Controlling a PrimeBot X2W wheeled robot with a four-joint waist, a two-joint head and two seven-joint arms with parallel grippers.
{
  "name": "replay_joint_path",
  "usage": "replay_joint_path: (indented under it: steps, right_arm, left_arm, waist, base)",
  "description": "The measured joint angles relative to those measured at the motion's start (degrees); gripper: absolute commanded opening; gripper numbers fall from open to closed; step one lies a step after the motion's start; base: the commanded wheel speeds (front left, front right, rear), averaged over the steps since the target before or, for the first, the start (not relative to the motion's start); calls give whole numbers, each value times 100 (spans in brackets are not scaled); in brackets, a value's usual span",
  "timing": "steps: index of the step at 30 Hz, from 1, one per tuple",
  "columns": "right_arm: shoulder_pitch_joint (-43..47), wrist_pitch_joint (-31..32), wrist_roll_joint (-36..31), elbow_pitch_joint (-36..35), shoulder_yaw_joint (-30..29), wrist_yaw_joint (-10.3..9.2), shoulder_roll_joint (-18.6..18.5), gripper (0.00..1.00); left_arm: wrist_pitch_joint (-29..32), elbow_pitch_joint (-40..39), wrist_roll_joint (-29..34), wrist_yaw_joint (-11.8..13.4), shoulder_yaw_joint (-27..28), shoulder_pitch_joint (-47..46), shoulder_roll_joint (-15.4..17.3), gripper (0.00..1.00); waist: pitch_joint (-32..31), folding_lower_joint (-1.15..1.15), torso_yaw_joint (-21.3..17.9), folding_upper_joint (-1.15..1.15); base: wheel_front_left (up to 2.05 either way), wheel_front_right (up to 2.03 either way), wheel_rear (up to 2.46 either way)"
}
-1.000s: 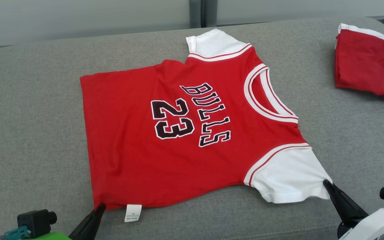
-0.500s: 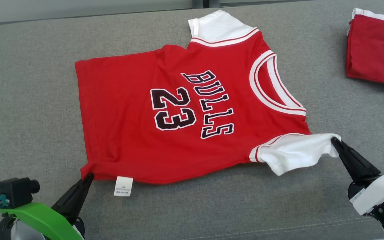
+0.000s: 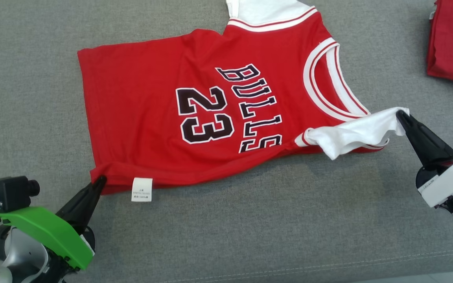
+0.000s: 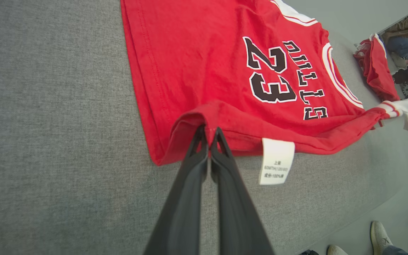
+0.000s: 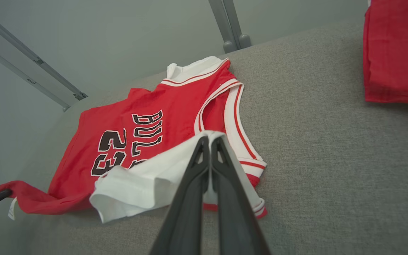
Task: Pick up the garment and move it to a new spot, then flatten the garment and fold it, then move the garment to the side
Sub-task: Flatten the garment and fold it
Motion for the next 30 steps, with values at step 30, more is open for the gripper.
replay_joint_path:
  steps: [30]
  right_arm:
    - [-1495,254,-71,818,245,-54,92,0]
  left_arm:
    - [542,586,46,249,-60,-1616,62,0]
  waist:
    - [760,0,14,0]
  base:
    - [0,0,0]
